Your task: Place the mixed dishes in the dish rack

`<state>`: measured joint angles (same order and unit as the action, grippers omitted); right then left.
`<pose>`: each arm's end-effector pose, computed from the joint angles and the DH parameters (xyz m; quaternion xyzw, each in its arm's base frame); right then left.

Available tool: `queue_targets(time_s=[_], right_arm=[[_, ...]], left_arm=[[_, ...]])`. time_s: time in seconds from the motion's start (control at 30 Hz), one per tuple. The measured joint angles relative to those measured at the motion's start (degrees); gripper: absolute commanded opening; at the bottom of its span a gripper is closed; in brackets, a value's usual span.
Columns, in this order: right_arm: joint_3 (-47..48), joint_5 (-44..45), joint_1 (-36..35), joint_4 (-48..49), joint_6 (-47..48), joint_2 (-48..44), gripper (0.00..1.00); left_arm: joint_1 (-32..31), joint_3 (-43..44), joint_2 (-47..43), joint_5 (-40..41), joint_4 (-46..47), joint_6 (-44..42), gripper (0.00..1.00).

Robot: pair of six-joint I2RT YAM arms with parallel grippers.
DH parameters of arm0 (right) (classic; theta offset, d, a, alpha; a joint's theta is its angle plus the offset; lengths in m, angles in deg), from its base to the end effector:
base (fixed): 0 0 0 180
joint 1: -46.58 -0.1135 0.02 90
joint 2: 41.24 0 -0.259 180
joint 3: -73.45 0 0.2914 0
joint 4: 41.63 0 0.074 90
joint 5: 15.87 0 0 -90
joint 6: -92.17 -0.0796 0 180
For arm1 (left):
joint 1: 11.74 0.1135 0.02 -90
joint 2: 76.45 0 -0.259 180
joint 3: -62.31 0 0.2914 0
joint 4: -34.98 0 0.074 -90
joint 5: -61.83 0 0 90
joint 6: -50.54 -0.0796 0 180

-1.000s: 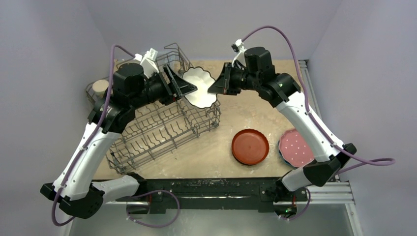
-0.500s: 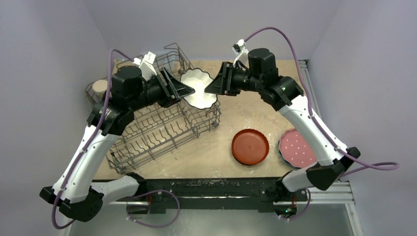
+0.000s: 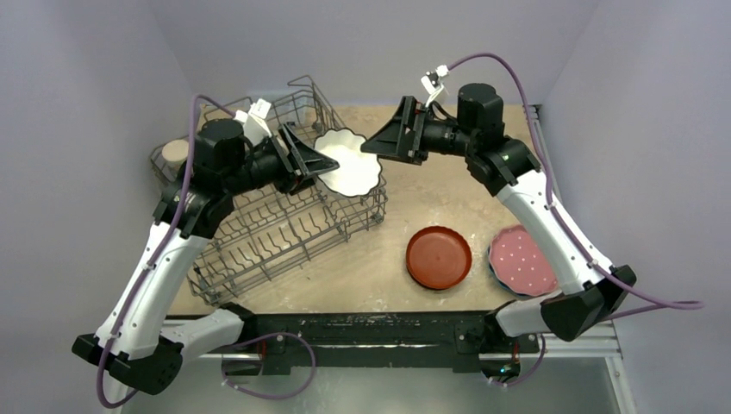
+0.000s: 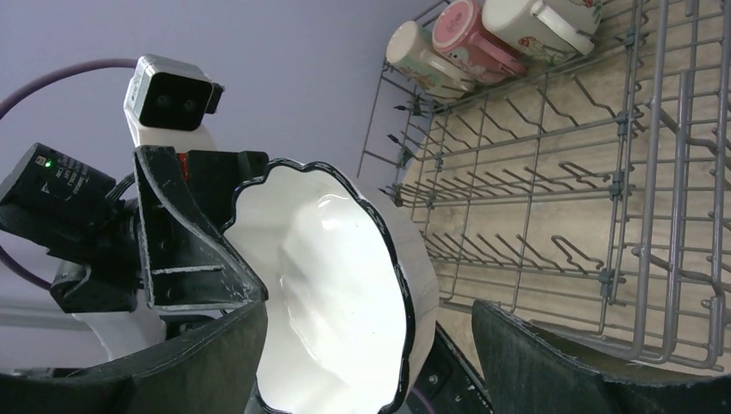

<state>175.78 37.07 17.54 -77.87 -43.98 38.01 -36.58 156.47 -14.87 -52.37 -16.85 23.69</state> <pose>0.3034 0.2233 0.4509 -0.0848 0.7640 0.5567 0.3149 0.2410 -0.1475 0.4499 -0.1470 0.7929 -0.5161 0.2885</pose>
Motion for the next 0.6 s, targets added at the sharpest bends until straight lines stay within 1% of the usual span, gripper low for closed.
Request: queue_targets(time_s=[0.17, 0.27, 0.4, 0.53, 0.6], right_arm=[[-0.6, -2.4, 0.5, 0.0, -0.7, 0.8, 0.92], [-0.7, -4.8, 0.5, 0.3, -1.3, 1.5, 0.89], [-3.2, -9.5, 0.4, 4.7, -5.1, 2.0, 0.86], [-6.1, -12.7, 0.1, 10.8, -10.4, 2.0, 0.8], [-7.2, -13.7, -0.5, 14.3, -13.0, 2.0, 0.72]], left_arm=[[0.3, -0.6, 0.0, -2.0, 1.4, 1.2, 0.0], [0.4, -0.7, 0.0, -3.2, 3.0, 2.0, 0.0], [0.4, -0.7, 0.0, -4.8, 5.6, 2.6, 0.0], [0.5, -0.7, 0.0, -5.7, 7.0, 2.8, 0.0], [0.5, -0.9, 0.0, -6.2, 7.7, 2.8, 0.0]])
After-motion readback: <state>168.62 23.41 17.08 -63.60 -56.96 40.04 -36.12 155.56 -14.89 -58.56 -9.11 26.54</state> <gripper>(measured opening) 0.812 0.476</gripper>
